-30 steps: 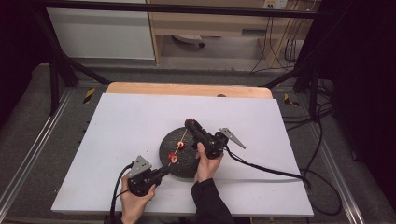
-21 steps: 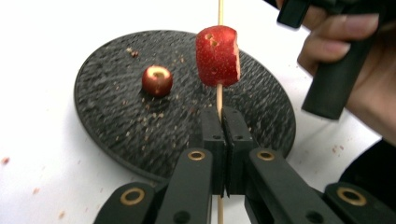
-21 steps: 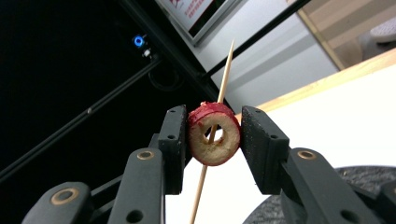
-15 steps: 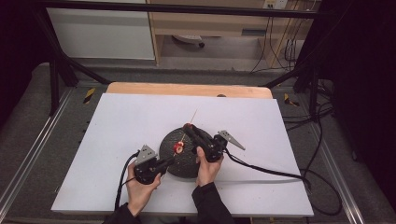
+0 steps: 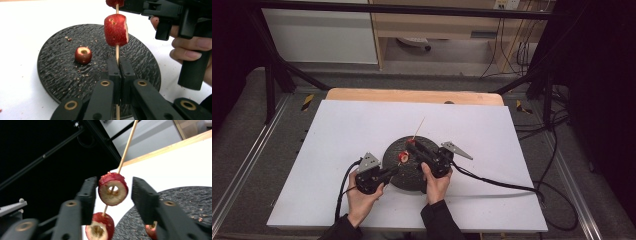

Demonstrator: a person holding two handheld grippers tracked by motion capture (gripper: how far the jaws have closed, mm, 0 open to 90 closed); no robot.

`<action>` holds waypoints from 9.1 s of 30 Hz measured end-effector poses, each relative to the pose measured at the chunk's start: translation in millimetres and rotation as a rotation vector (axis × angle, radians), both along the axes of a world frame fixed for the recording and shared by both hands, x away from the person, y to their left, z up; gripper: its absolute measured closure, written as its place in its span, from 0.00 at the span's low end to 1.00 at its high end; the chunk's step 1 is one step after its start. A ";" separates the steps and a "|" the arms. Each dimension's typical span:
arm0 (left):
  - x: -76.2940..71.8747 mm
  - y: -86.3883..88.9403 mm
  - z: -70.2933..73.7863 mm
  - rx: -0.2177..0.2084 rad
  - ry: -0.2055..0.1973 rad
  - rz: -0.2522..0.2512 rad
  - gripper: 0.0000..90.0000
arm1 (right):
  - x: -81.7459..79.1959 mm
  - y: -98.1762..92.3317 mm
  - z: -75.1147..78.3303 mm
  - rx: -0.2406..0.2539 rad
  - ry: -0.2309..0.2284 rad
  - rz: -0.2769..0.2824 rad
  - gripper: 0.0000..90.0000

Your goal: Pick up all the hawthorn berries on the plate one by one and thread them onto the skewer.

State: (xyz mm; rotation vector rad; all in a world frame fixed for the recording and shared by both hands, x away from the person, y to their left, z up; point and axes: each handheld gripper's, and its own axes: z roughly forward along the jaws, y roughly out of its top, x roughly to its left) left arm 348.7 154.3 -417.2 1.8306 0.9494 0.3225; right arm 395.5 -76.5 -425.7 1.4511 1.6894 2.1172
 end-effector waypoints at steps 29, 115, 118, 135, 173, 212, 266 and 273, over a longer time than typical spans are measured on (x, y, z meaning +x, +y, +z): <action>-23.7 90.5 -13.9 0.114 0.052 -0.040 0.98 | 3.9 -31.5 18.2 -0.641 0.110 0.283 0.05; -22.6 110.1 -19.0 0.130 0.062 -0.012 0.98 | 93.3 61.0 39.1 -1.004 0.329 0.522 0.70; -23.0 109.8 -18.7 0.126 0.060 -0.011 0.98 | 90.0 57.4 47.0 -0.992 0.319 0.504 0.70; -24.6 106.8 -18.1 0.130 0.056 -0.015 0.98 | 65.4 22.4 67.5 -0.830 0.281 0.409 0.70; -34.9 77.3 -20.2 0.088 0.026 0.002 0.98 | 9.4 -22.8 10.3 -0.009 0.095 0.066 0.70; -43.7 40.3 -28.1 0.093 0.019 -0.036 0.98 | 17.0 -11.0 -5.3 0.290 0.031 -0.130 0.71; -37.1 8.9 -22.0 0.043 0.020 0.048 0.98 | 13.6 -6.7 -9.3 0.315 0.028 -0.142 0.71; -38.6 7.3 -20.2 0.021 -0.002 0.058 0.98 | 15.5 -9.6 -2.6 0.336 0.031 -0.141 0.71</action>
